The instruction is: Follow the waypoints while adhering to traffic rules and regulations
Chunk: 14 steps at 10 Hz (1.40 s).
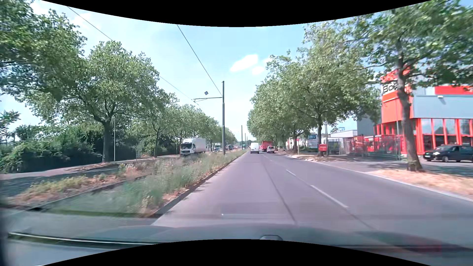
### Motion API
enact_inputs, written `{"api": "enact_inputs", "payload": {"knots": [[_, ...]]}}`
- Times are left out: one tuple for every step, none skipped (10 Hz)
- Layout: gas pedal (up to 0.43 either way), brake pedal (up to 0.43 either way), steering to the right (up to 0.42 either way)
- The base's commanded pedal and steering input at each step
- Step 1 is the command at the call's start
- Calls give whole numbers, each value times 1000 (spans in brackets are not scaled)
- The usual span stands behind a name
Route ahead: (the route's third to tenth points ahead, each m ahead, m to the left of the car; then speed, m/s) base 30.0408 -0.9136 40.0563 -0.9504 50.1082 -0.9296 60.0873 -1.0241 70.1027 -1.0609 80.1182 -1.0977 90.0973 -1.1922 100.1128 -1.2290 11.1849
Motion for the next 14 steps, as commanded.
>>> {"api": "enact_inputs", "payload": {"knots": [[39,0,-4],[39,0,-4],[39,0,-3],[39,0,-3],[39,0,-3],[39,0,-3],[39,0,-3],[28,0,-3],[28,0,-3],[28,0,-3],[28,0,-3],[28,0,-3],[28,0,-3],[28,0,-3]]}}
